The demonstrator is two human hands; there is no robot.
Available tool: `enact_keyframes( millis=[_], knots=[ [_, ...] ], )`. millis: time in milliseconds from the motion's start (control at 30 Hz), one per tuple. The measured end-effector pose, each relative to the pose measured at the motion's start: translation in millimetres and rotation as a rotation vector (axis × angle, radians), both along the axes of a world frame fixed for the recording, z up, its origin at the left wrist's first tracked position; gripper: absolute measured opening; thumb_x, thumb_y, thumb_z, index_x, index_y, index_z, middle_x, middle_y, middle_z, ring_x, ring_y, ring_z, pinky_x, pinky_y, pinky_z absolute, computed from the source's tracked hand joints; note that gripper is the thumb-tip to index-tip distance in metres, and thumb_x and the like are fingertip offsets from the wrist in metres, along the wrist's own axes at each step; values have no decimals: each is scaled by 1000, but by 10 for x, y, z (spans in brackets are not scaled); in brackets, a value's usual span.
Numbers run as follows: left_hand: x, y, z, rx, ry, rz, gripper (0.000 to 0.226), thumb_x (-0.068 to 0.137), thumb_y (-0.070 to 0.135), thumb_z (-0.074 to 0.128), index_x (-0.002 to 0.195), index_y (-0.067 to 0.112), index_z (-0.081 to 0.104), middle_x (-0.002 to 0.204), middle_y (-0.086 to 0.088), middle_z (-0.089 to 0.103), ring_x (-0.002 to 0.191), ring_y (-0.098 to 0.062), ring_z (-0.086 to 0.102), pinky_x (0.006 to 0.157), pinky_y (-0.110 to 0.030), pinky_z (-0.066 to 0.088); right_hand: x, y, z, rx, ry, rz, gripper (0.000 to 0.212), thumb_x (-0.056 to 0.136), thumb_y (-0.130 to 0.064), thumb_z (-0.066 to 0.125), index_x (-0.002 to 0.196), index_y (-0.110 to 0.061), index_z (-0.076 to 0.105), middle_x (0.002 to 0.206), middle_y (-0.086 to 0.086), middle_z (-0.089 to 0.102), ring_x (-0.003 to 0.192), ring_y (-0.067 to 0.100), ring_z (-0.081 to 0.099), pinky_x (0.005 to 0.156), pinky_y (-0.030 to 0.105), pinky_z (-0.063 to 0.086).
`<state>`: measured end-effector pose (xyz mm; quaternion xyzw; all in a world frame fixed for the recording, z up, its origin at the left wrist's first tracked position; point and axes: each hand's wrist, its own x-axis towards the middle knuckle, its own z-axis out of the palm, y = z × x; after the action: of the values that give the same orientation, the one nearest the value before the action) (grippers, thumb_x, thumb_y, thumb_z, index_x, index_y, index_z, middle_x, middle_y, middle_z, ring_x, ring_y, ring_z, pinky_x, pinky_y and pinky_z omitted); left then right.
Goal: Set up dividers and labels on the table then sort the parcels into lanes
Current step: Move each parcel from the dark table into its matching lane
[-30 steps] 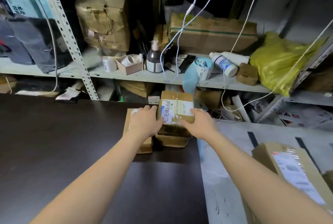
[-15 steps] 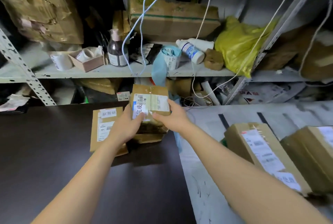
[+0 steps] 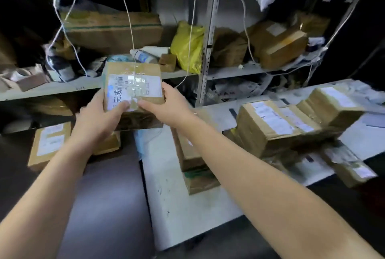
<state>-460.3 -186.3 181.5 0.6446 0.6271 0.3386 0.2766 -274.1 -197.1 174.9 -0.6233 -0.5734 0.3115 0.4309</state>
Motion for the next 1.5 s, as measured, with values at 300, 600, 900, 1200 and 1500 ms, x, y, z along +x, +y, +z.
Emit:
enact_keyframes(
  millis=[300,600,900,1200,1500],
  knots=[
    [2008,-1181,366,90,-76,-134,40,81,58,64,118,41,62,107,16,69,102,-17,64,96,-40,50,2027,-1420,384,80,-2,-85,68,63,-65,74,125,-39,62,116,-17,71,108,9,67,93,42,57],
    [3830,-1724,420,106,-91,-337,48,76,64,60,115,36,64,104,13,71,96,-16,68,90,-44,56,3748,-2336,497,47,31,-337,25,79,-44,80,88,-43,57,98,-24,68,101,4,68,97,38,56],
    [5285,-1950,-163,-57,-74,-450,64,66,65,67,110,24,46,104,4,64,94,-23,65,84,-45,57,4988,-2790,98,-175,-40,-547,31,76,-52,78,102,-35,75,97,-22,76,99,7,72,91,41,59],
    [5906,-2147,-540,-201,-55,-481,55,71,51,74,115,36,43,114,10,68,101,-16,66,89,-41,56,5700,-2922,-333,-265,-23,-557,76,69,-52,88,134,-20,64,120,-6,72,103,10,70,88,33,60],
    [6197,-2840,-1068,-384,-48,-272,79,60,63,67,130,32,47,118,10,63,104,-17,64,83,-44,59,6108,-3307,-846,-361,-33,-340,40,76,-45,86,108,-30,66,88,-23,62,92,6,65,87,34,58]
  ],
)
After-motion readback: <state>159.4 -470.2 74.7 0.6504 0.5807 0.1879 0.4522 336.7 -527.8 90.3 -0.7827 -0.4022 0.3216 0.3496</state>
